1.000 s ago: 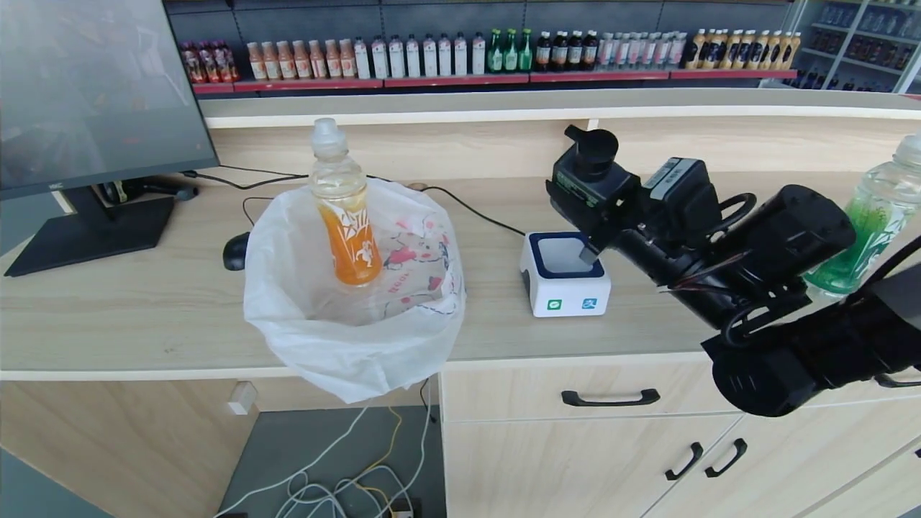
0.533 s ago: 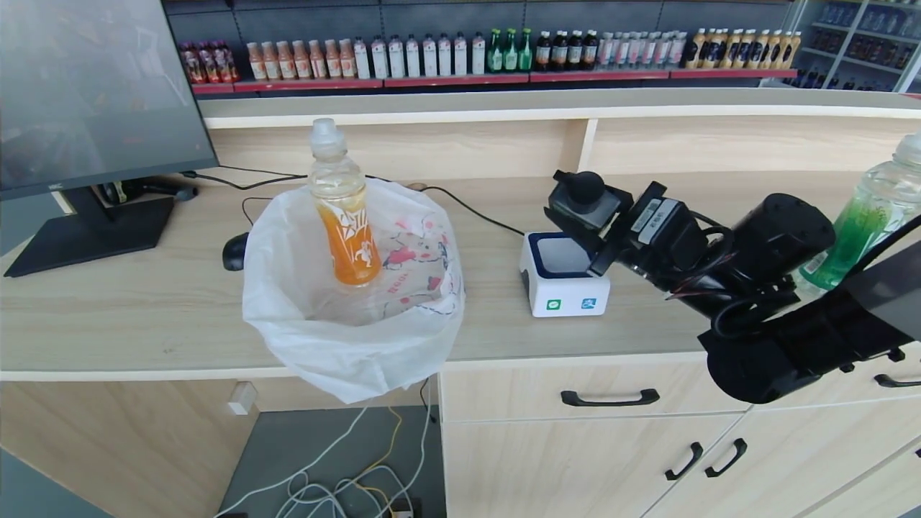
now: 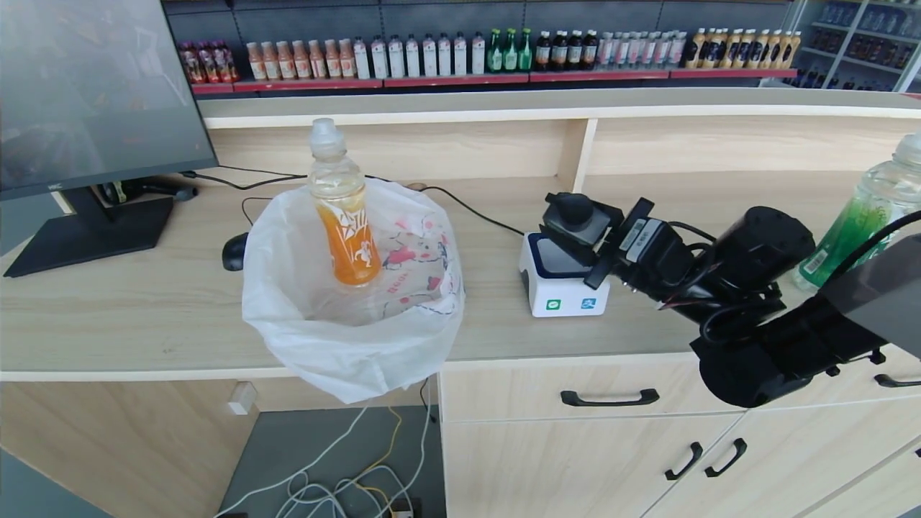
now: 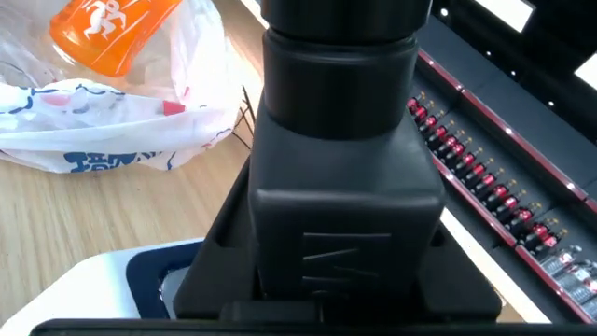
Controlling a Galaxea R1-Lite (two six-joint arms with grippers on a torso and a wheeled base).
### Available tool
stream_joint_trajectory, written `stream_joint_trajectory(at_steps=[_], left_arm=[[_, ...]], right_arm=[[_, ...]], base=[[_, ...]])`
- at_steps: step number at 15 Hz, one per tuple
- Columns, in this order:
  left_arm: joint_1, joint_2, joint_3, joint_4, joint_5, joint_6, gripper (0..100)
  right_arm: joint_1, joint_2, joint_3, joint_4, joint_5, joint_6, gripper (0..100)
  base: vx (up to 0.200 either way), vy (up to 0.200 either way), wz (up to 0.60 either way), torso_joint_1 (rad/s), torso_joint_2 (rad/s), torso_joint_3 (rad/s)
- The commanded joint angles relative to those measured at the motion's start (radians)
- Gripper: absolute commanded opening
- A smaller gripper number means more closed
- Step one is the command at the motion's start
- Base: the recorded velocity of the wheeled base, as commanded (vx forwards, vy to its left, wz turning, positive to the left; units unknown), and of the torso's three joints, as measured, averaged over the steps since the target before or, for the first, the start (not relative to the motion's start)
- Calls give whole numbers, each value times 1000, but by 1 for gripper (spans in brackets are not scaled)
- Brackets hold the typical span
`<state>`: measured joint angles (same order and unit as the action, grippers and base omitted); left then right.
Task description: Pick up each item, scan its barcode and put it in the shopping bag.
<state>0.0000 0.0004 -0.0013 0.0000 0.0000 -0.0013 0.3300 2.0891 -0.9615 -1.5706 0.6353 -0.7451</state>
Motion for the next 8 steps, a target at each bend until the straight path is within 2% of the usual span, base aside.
stream_joint_trajectory(at_steps=[1, 8], left_arm=[[0, 0, 0, 0, 0, 0, 100], [0, 0, 0, 0, 0, 0, 100]], right_arm=[[21, 26, 1, 0, 0, -7, 0], [20, 31, 1, 0, 6, -19, 0]], base=[[0, 0, 0, 0, 0, 0], [0, 0, 0, 0, 0, 0]])
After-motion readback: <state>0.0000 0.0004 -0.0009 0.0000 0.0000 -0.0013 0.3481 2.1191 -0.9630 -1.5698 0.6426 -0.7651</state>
